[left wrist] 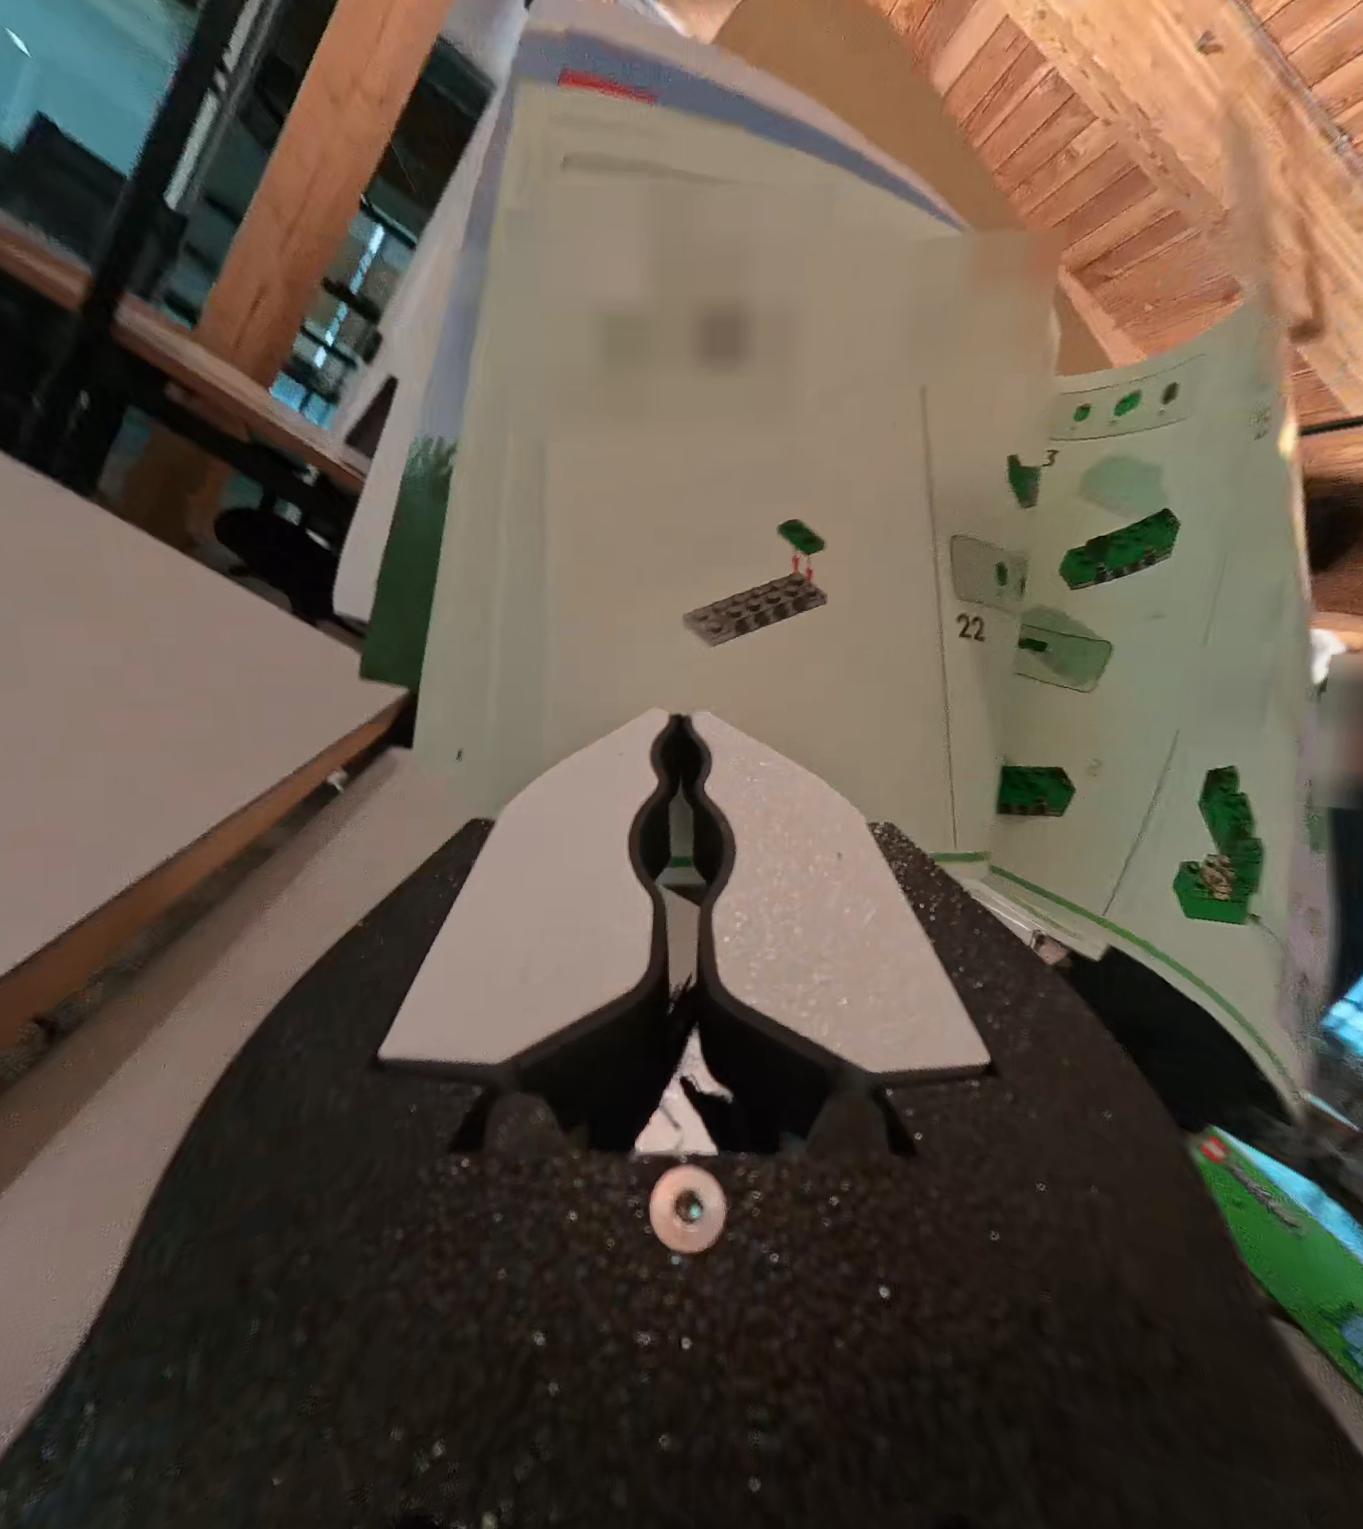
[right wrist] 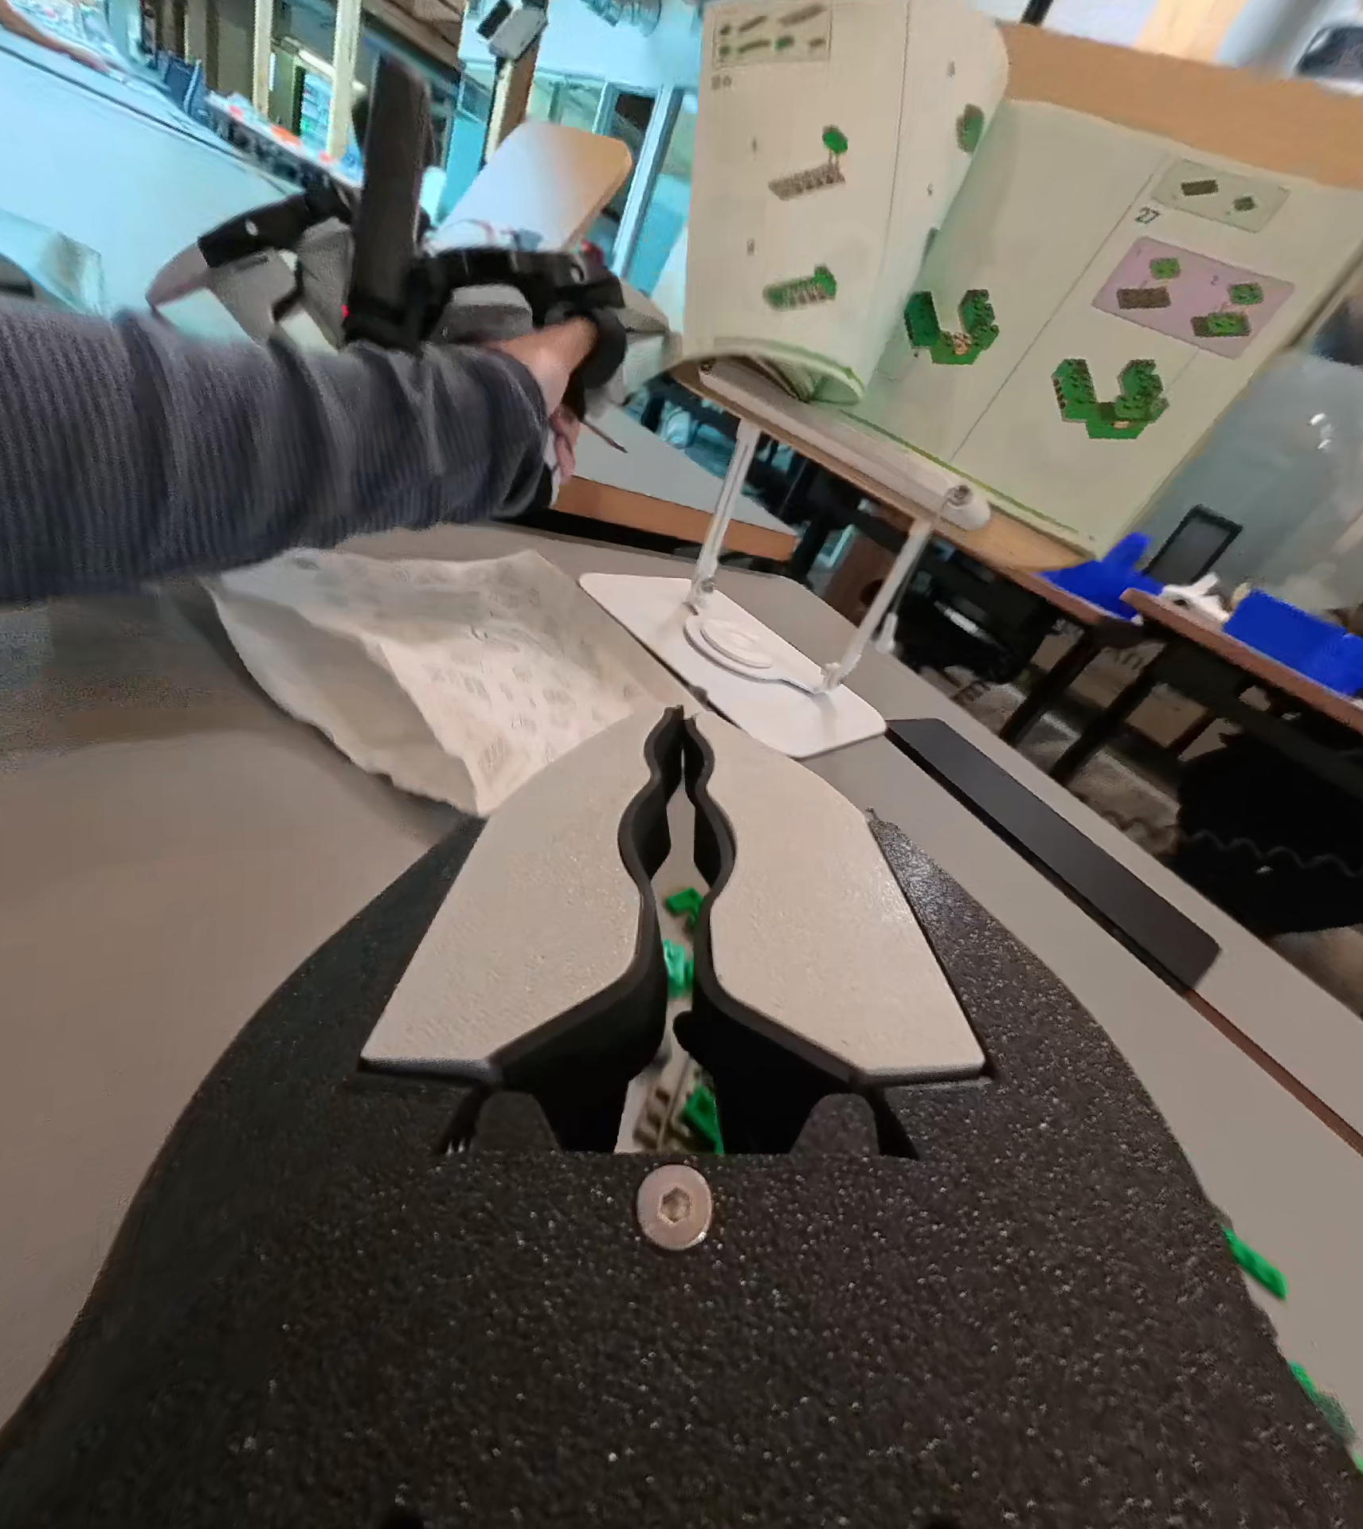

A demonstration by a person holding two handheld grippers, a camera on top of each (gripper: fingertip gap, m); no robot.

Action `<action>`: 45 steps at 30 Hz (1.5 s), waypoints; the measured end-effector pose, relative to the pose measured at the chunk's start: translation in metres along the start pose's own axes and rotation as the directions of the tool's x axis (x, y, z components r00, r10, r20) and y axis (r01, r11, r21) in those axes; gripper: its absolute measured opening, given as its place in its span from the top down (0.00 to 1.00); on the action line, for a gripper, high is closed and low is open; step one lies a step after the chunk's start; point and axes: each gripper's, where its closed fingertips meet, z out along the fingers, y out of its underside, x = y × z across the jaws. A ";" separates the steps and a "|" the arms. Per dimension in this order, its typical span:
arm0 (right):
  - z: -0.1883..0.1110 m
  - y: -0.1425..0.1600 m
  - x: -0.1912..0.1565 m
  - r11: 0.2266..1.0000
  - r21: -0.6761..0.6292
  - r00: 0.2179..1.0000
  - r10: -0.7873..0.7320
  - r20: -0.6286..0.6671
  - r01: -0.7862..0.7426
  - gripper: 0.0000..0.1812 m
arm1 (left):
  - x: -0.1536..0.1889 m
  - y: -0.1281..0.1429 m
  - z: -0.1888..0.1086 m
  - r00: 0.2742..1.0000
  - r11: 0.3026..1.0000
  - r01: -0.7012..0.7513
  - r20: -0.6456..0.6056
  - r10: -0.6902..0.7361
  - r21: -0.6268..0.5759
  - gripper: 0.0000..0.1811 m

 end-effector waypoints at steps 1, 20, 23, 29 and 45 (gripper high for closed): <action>0.007 -0.010 0.001 1.000 -0.013 1.000 0.008 0.015 -0.008 1.00 | -0.003 0.004 0.000 0.999 0.999 0.028 -0.015 -0.028 -0.019 1.00; 0.311 -0.067 0.075 0.978 -0.198 0.991 0.090 0.103 -0.068 1.00 | 0.049 -0.029 -0.054 0.783 0.760 -0.619 -0.217 0.582 -0.196 1.00; 0.328 -0.071 0.064 0.975 -0.206 0.985 0.116 0.130 -0.088 1.00 | 0.079 -0.016 -0.063 0.729 0.703 -0.671 -0.379 0.569 -0.236 1.00; 0.345 -0.070 0.057 0.964 -0.216 0.967 0.190 0.168 -0.152 1.00 | 0.099 -0.023 -0.042 0.757 0.771 -0.599 -0.465 0.459 -0.215 1.00; 0.244 -0.035 0.090 0.675 0.181 0.684 0.729 -0.021 -0.715 1.00 | 0.144 0.045 0.043 0.738 0.728 -0.584 -0.608 0.292 -0.359 1.00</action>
